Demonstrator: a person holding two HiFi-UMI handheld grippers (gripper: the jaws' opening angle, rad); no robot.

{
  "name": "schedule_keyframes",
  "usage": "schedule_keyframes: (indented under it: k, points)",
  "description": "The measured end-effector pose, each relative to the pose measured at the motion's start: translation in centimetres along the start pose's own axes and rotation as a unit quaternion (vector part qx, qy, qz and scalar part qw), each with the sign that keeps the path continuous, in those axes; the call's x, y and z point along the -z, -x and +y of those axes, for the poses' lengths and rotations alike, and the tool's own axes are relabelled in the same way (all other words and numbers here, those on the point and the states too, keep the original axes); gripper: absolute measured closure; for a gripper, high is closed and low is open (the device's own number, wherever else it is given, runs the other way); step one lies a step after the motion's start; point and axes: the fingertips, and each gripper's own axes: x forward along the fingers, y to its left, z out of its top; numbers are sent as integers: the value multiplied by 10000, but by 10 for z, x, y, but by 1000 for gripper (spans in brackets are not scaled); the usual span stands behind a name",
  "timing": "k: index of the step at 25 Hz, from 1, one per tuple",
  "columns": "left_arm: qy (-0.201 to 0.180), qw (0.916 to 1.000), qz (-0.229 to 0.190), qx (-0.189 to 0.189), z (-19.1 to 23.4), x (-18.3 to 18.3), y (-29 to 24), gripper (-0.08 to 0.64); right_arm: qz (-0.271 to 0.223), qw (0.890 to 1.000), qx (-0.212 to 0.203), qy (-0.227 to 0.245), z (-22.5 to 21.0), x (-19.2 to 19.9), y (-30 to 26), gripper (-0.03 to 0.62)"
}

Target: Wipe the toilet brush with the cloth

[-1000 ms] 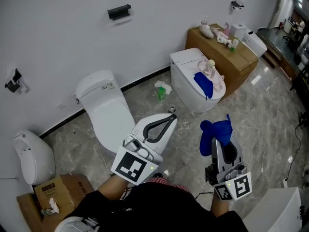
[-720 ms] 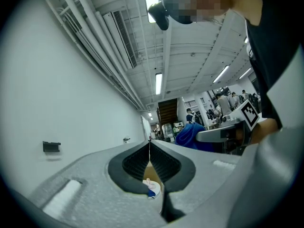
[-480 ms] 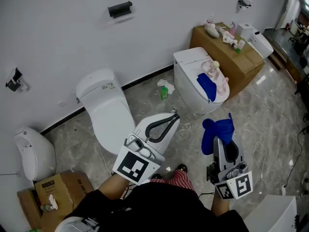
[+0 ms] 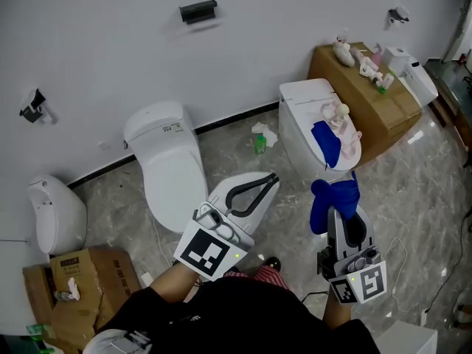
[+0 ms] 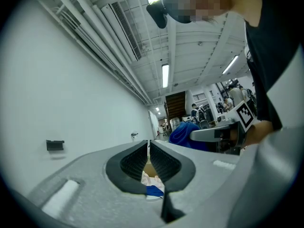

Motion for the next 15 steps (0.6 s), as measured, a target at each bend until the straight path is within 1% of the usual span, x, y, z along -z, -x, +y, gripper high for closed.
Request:
schedule_keyframes:
  k: [8,15]
  points:
    - [-107,9996,145,-234,7,3,-24,552,-3,9995,-293,-117,-25,2,-17,525]
    - [-199,9987,250,-394,2,4,-39,552,-47,9986,-494,-167,-45,0,-19,525]
